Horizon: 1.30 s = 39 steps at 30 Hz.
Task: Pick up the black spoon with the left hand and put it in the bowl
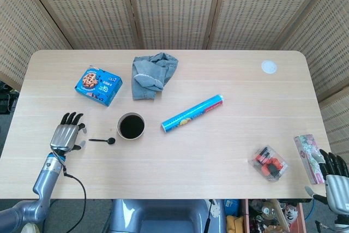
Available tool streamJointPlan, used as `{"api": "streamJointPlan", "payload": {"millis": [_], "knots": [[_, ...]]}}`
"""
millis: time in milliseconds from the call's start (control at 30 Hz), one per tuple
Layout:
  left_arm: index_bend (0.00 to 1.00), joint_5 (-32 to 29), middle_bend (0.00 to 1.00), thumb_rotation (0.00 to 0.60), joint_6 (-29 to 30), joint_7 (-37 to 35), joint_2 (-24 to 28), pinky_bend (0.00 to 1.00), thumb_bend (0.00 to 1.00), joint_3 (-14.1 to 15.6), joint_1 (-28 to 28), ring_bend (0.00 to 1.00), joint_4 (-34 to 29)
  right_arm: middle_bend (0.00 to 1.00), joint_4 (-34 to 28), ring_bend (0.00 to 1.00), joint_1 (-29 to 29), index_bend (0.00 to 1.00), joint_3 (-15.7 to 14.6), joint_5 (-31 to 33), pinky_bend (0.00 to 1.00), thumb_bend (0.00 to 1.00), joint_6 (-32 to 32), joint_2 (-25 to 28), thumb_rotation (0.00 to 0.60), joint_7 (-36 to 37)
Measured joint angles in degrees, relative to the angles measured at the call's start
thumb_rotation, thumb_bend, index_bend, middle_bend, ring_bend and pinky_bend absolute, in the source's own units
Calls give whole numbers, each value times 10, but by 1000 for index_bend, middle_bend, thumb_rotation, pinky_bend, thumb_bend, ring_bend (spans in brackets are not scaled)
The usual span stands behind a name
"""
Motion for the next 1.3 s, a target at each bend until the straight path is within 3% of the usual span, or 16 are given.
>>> {"api": "streamJointPlan", "payload": {"millis": [433, 800, 1300], "knots": [[482, 24, 79, 600, -25, 0, -45, 0, 305, -16, -1, 0, 46, 144, 3, 0, 0, 172, 0, 2, 0, 213, -2, -1, 600, 2], [489, 27, 68, 600, -39, 12, -55, 0, 376, -26, -4, 0, 56, 144, 6, 0, -2, 171, 1, 6, 0, 213, -4, -1, 600, 5], [498, 29, 61, 600, -54, 19, -62, 0, 377, -31, 0, 0, 65, 146, 9, 0, -2, 172, 1, 7, 0, 213, -5, -2, 600, 7]]}}
